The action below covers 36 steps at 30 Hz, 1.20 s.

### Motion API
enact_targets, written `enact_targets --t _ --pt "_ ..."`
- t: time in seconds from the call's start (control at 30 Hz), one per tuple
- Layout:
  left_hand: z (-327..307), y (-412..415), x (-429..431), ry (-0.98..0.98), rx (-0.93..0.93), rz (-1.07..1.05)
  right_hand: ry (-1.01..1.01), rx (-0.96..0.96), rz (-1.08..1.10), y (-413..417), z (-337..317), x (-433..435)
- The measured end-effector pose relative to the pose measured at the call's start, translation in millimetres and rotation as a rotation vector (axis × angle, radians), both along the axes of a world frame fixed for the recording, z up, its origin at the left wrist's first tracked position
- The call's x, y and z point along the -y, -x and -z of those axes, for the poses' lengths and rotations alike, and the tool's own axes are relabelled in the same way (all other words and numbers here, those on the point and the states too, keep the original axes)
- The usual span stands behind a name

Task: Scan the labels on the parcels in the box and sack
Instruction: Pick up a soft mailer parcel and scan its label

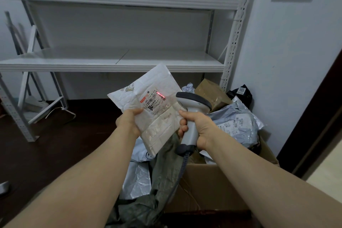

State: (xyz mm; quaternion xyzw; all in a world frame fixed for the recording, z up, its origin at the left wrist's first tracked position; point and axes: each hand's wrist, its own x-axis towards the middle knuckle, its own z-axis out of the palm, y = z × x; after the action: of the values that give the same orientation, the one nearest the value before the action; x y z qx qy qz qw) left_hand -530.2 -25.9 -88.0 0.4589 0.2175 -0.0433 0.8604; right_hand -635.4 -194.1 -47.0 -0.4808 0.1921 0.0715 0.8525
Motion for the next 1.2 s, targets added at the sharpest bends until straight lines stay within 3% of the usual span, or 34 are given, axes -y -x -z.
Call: enact_targets --t 0.8,1.0,1.2 --pt "2 2 -7 -0.003 -0.018 0.033 0.038 0.013 -0.02 4 -1 -8" --pt "-6 9 -5 -0.081 -0.04 -0.028 0.592 0.084 -0.114 3 3 -8" --pt "-13 14 -11 -0.104 -0.03 -0.019 0.931 0.196 -0.162 1 5 -10"
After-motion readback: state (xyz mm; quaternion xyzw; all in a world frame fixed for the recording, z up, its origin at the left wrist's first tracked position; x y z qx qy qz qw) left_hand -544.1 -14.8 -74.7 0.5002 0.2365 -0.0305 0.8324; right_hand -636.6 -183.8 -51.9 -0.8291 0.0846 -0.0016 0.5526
